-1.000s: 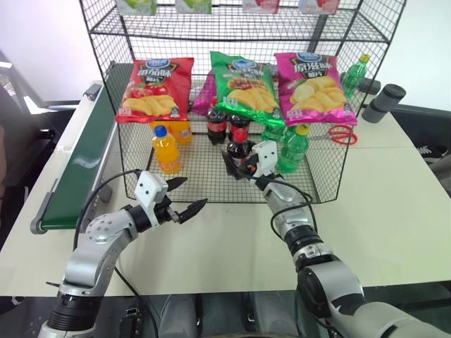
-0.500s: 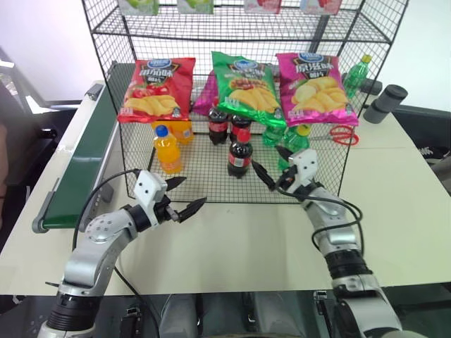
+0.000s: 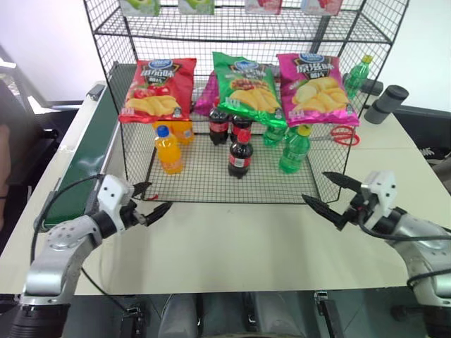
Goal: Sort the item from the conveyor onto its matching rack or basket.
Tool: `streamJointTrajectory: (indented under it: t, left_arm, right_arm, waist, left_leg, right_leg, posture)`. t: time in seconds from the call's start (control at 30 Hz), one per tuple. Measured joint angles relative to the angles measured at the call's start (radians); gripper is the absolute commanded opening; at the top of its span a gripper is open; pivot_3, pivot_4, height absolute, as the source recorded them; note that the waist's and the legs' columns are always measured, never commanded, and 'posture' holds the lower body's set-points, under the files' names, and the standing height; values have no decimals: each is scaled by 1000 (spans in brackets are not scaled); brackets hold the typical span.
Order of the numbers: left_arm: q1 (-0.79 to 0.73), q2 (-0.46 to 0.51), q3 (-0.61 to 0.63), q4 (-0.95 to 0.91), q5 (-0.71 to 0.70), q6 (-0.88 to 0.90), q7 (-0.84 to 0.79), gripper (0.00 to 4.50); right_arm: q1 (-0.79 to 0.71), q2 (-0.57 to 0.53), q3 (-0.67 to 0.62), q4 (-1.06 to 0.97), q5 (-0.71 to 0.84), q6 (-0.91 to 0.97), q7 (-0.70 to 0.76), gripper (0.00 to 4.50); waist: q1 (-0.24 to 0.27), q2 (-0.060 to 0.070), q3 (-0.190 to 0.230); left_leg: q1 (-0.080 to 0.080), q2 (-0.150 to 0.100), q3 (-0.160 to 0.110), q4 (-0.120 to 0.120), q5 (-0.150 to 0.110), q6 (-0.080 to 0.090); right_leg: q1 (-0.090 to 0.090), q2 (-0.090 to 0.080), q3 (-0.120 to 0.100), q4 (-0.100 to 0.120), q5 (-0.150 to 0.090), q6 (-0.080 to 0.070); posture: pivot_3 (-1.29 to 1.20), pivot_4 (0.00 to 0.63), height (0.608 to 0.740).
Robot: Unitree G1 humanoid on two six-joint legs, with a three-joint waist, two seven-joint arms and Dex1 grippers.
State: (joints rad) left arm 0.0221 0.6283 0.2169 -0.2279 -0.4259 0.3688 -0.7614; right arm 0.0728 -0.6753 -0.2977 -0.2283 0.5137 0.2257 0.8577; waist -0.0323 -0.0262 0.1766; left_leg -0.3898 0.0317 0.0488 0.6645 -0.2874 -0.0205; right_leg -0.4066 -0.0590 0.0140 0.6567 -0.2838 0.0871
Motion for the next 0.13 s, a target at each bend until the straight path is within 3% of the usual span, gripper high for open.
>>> streamJointTrajectory:
  t: [0.13]
  left_arm:
    - [0, 0, 2, 14, 0, -10, -10, 4500]
  right_arm:
    - [0, 0, -4, 1, 1, 5, 3, 4462]
  waist:
    - [5, 0, 0]
  left_leg:
    - [0, 0, 0, 0, 0, 0]
  right_leg:
    - [0, 0, 0, 0, 0, 0]
  posture:
    - [0, 150, 740]
